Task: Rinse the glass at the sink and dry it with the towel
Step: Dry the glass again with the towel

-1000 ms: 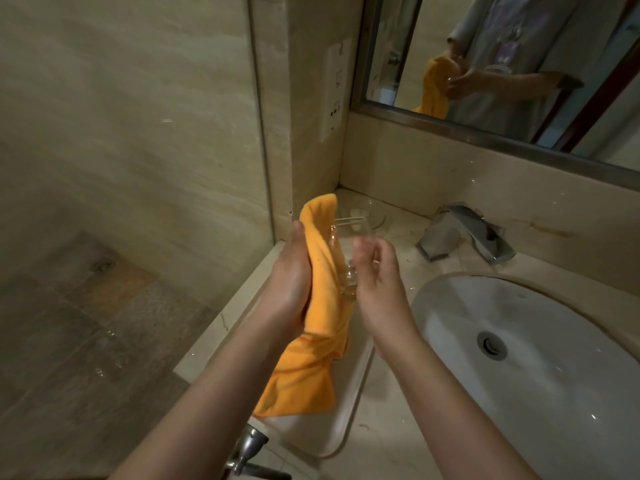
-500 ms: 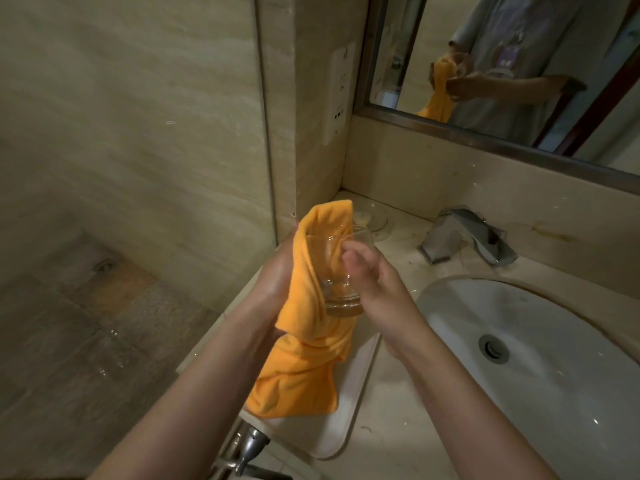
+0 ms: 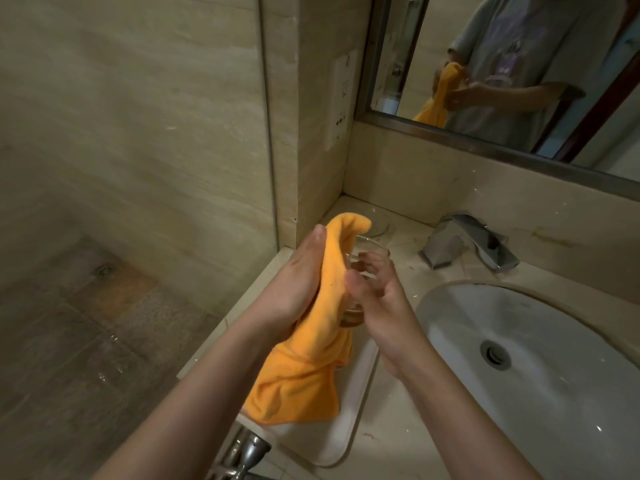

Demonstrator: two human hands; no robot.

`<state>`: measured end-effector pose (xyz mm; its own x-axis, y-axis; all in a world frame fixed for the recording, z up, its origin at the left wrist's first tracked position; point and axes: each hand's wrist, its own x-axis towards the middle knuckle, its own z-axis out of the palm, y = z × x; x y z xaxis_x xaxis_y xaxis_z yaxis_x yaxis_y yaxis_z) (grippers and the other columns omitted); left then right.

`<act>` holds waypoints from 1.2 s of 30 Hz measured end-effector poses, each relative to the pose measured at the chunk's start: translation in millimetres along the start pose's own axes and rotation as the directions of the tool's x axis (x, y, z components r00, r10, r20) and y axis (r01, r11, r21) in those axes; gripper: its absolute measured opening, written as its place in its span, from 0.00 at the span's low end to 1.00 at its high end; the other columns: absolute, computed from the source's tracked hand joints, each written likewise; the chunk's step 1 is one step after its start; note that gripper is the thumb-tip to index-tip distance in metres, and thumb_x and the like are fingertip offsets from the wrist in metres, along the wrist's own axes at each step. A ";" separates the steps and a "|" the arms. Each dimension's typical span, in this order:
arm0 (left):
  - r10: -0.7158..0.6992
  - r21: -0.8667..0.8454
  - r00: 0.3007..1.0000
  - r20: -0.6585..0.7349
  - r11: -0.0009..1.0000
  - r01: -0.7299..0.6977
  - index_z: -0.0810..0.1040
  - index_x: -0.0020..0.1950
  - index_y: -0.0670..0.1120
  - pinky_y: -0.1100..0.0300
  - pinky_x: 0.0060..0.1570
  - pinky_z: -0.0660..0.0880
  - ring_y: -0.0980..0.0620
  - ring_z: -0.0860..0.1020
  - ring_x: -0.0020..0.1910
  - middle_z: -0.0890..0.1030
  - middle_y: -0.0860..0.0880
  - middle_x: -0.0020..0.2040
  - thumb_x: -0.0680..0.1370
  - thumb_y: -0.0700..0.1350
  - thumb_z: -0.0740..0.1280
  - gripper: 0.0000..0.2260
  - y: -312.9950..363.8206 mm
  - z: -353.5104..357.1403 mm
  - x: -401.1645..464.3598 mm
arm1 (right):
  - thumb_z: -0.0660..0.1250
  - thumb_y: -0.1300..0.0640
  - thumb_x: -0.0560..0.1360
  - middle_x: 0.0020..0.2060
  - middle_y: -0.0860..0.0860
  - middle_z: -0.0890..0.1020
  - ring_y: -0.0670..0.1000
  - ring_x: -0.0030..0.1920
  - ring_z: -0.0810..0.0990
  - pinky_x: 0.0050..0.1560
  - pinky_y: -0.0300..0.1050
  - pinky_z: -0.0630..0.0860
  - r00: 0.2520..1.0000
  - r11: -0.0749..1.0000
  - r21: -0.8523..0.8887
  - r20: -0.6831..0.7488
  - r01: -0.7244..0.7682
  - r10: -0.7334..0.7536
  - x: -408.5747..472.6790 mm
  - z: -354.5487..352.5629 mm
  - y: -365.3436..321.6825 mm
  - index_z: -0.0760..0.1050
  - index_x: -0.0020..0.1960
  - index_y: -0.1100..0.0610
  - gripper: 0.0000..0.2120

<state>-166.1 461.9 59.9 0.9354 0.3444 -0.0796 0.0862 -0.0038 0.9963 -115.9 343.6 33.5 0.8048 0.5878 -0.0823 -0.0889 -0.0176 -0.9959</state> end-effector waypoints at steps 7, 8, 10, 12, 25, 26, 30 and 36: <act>-0.164 -0.144 0.979 -0.120 0.979 0.146 0.82 0.37 0.48 0.64 0.41 0.77 0.54 0.79 0.38 0.83 0.50 0.36 0.80 0.56 0.54 0.22 -1.3 -13.3 21.0 | 0.69 0.24 0.48 0.54 0.44 0.78 0.44 0.56 0.78 0.53 0.40 0.77 0.988 0.998 -0.060 0.153 0.013 -0.004 5.0 -3.4 -6.2 0.69 0.58 0.43 0.42; -0.175 -0.140 0.972 -0.156 0.978 0.154 0.82 0.44 0.47 0.61 0.46 0.75 0.53 0.79 0.44 0.82 0.50 0.43 0.80 0.56 0.53 0.21 -0.9 -10.5 20.6 | 0.67 0.25 0.51 0.56 0.43 0.77 0.43 0.56 0.77 0.55 0.40 0.76 0.992 0.998 -0.068 0.123 0.011 -0.002 5.6 -1.3 -7.8 0.67 0.62 0.44 0.44; -0.179 -0.150 0.948 -0.263 0.978 0.143 0.79 0.49 0.49 0.64 0.46 0.75 0.54 0.78 0.45 0.81 0.51 0.48 0.80 0.58 0.50 0.21 -2.5 -4.1 17.4 | 0.62 0.29 0.59 0.61 0.43 0.71 0.40 0.57 0.73 0.52 0.35 0.73 0.999 0.995 -0.098 0.033 0.011 -0.008 7.4 3.8 -9.7 0.57 0.70 0.46 0.44; -0.169 -0.189 0.939 -0.299 0.975 0.115 0.77 0.45 0.53 0.70 0.36 0.74 0.60 0.76 0.37 0.79 0.54 0.38 0.80 0.59 0.49 0.20 -1.3 5.5 10.1 | 0.58 0.32 0.61 0.64 0.45 0.65 0.43 0.59 0.70 0.47 0.31 0.69 0.997 0.994 -0.104 -0.076 0.018 -0.026 8.2 9.4 -9.1 0.53 0.71 0.46 0.42; -0.150 -0.189 0.987 -0.048 0.972 0.139 0.83 0.41 0.44 0.55 0.51 0.79 0.49 0.83 0.43 0.85 0.44 0.41 0.76 0.63 0.54 0.27 3.5 -7.0 12.1 | 0.69 0.27 0.55 0.54 0.45 0.78 0.42 0.52 0.80 0.48 0.37 0.77 0.998 0.998 -0.016 0.026 0.060 -0.059 6.5 -0.8 0.6 0.69 0.59 0.44 0.37; -0.149 -0.228 0.988 -0.039 0.964 0.136 0.82 0.36 0.44 0.61 0.42 0.81 0.51 0.83 0.36 0.85 0.45 0.35 0.78 0.59 0.53 0.26 3.0 -8.9 15.2 | 0.68 0.24 0.52 0.55 0.45 0.78 0.44 0.55 0.79 0.51 0.40 0.77 0.997 0.998 -0.027 0.053 0.056 -0.054 7.1 -1.0 0.7 0.69 0.60 0.42 0.41; -0.169 -0.260 0.979 -0.114 0.956 0.135 0.81 0.38 0.47 0.63 0.34 0.78 0.53 0.82 0.35 0.84 0.48 0.34 0.81 0.55 0.50 0.24 -8.0 -6.6 21.7 | 0.59 0.25 0.57 0.63 0.44 0.68 0.40 0.60 0.71 0.51 0.36 0.72 0.999 0.995 -0.091 0.047 0.032 -0.028 7.2 3.6 -9.9 0.62 0.58 0.33 0.31; -0.151 -0.146 0.967 -0.204 0.982 0.123 0.79 0.46 0.53 0.64 0.47 0.77 0.60 0.80 0.42 0.83 0.52 0.42 0.79 0.62 0.48 0.22 -9.8 10.4 10.6 | 0.55 0.31 0.62 0.63 0.48 0.68 0.42 0.57 0.71 0.47 0.28 0.71 0.988 0.988 -0.146 -0.137 0.051 -0.071 8.3 15.0 -7.7 0.56 0.69 0.47 0.39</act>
<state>-153.5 455.8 48.9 0.8219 0.5250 -0.2209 0.1494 0.1754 0.9731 -117.3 360.7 41.0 0.8819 0.4711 -0.0158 0.0388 -0.1059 -0.9936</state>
